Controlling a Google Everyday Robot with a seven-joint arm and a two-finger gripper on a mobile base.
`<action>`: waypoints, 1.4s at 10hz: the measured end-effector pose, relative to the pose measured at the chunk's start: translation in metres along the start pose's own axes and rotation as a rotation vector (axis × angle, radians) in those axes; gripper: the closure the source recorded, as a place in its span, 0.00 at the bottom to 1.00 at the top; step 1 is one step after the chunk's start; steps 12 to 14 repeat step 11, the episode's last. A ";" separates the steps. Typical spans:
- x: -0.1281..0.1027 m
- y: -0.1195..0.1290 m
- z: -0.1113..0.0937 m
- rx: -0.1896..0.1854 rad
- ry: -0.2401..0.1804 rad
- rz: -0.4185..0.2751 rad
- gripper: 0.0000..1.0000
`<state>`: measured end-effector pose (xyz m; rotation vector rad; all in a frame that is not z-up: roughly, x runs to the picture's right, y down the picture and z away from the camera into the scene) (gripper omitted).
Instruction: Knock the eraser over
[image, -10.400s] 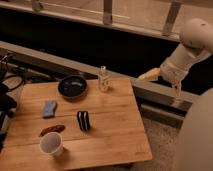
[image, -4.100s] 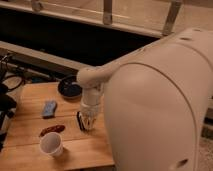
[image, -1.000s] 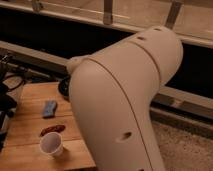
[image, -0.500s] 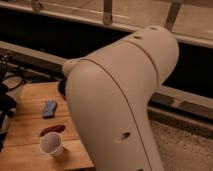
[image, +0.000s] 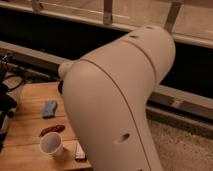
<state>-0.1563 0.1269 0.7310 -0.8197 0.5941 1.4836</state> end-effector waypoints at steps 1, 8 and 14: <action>-0.005 0.007 0.000 0.000 0.002 -0.008 0.98; -0.027 -0.055 -0.048 -0.476 0.044 -0.087 0.29; -0.027 -0.059 -0.051 -0.429 0.037 -0.092 0.26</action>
